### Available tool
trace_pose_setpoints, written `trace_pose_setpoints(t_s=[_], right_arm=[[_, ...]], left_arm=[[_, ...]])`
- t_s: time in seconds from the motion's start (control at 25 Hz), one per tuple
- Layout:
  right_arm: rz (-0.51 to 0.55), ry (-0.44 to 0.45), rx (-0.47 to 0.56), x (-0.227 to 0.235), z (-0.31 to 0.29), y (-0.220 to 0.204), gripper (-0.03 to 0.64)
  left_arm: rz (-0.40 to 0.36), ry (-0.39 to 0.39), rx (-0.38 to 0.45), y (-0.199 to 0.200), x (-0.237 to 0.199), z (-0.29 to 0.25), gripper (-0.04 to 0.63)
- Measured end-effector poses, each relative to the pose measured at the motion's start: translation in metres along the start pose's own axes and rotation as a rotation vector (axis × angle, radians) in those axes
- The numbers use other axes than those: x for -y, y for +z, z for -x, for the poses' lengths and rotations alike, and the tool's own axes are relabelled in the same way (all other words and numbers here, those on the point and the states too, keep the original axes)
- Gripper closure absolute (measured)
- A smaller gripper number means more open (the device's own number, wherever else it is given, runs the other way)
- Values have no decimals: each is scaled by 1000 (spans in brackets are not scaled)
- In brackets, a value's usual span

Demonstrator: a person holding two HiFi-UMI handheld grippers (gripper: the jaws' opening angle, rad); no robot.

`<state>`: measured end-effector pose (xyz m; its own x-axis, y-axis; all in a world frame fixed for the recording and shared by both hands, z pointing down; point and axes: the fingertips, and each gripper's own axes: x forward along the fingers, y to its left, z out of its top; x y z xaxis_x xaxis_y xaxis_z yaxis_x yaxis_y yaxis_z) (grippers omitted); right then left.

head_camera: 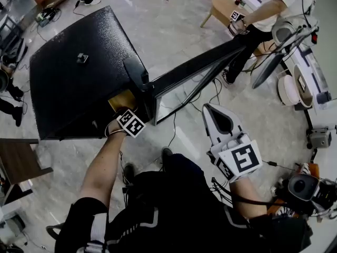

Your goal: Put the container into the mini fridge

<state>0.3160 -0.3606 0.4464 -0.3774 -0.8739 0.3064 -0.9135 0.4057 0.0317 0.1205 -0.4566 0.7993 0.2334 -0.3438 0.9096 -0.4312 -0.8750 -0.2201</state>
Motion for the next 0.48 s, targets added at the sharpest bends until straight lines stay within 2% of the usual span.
trace_pose_setpoints(t_s=[0.48], right_arm=[[7, 23, -21, 14, 0, -10, 601]], left_arm=[[4, 39, -25, 8, -9, -14, 583]])
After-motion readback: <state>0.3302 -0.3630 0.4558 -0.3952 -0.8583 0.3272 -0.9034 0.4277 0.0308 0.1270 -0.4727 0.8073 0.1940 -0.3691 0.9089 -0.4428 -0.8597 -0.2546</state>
